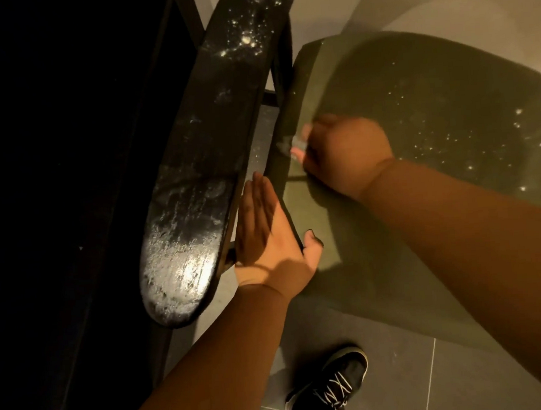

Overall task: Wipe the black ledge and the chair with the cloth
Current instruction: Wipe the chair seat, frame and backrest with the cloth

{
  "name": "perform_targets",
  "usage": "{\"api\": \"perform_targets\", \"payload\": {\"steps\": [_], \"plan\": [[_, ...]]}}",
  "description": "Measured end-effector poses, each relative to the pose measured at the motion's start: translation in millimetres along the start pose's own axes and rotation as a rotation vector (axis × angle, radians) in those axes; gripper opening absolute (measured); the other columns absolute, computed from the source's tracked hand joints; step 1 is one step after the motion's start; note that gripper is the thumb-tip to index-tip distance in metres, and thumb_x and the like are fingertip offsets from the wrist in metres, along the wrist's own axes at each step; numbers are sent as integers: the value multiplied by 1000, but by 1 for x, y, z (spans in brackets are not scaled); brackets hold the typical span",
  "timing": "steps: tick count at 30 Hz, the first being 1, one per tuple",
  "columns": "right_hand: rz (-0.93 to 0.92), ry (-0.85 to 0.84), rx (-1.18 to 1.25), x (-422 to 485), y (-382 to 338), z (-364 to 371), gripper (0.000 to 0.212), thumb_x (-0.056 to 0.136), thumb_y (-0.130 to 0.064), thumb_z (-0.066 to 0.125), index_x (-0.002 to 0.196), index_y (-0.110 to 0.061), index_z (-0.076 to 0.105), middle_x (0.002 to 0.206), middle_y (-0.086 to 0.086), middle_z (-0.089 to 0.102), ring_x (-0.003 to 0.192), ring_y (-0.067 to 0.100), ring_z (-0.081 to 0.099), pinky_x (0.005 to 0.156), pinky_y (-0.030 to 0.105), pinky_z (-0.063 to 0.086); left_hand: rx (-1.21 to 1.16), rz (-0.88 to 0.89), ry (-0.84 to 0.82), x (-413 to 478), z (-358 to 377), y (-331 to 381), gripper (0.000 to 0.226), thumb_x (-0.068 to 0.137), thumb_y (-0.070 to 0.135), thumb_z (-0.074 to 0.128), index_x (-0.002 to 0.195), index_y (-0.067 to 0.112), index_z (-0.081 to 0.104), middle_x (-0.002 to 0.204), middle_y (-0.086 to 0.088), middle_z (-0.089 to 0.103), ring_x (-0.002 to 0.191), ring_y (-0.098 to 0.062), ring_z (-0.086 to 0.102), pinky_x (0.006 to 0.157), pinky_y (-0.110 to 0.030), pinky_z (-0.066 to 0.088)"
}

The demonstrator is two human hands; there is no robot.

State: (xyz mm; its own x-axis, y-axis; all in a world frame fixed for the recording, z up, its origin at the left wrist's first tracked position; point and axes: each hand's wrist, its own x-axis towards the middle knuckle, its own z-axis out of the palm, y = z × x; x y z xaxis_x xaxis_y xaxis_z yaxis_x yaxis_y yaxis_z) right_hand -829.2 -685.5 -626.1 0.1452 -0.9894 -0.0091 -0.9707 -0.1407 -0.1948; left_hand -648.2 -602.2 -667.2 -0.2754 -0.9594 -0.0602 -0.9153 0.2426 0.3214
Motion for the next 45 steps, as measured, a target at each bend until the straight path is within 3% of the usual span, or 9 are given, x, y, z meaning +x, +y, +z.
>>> {"api": "perform_targets", "payload": {"steps": [8,13,16,24,30,33,37,41,45], "plan": [[-327,-118,96,-30,-26,5,47,87,-30,39,100,-5,76,96,19,73,63,39,70,47,41,55,30,0,66,3,-5,4,101,75,49,47,154,-13,29,158,-32,38,146,-36,22,126,-29,-6],[-5,-54,-43,30,-5,-5,39,104,-42,50,123,-11,65,115,15,63,91,39,65,74,43,53,18,-5,43,2,0,2,106,77,51,50,158,-11,21,164,-28,31,152,-30,16,125,-23,-15],[145,-49,6,25,-19,-6,29,101,-37,57,121,-17,63,114,9,62,93,33,64,74,38,50,9,-27,-12,1,-1,2,108,80,54,48,163,-1,7,170,-21,21,154,-17,-3,125,-31,-7],[-161,-109,-43,-1,-4,3,23,93,-25,66,108,-8,69,102,19,67,79,41,66,62,47,58,24,11,-71,0,2,-2,104,86,51,49,165,1,5,174,-15,9,161,-28,7,130,-44,8],[221,-89,21,14,2,-3,25,98,-21,59,122,-13,65,109,15,62,90,38,65,76,45,57,16,42,-84,0,1,-4,94,86,50,47,165,6,22,174,-14,15,159,-32,20,126,-46,21],[97,-38,232,-39,-26,-3,17,84,-16,77,98,-10,71,79,13,63,59,35,62,58,34,55,25,39,-102,0,2,-5,92,88,52,47,165,8,22,174,-14,14,157,-33,23,121,-47,27],[-81,-156,217,-64,-14,-5,15,86,-29,68,87,-15,62,79,9,55,60,34,57,49,32,45,23,29,-115,1,3,-4,94,87,52,50,166,10,20,173,-13,15,154,-34,27,119,-50,35],[63,76,-19,-17,23,1,14,85,-25,79,87,-13,71,75,14,59,54,34,58,47,31,47,10,3,-98,1,1,0,94,83,50,49,164,10,24,173,-12,16,152,-33,29,117,-48,36],[218,82,71,-19,18,-9,26,95,-33,58,100,-10,71,87,17,62,65,40,62,54,38,50,17,12,-144,1,0,-1,96,84,53,48,166,11,18,174,-9,10,155,-31,22,121,-46,28]]}}
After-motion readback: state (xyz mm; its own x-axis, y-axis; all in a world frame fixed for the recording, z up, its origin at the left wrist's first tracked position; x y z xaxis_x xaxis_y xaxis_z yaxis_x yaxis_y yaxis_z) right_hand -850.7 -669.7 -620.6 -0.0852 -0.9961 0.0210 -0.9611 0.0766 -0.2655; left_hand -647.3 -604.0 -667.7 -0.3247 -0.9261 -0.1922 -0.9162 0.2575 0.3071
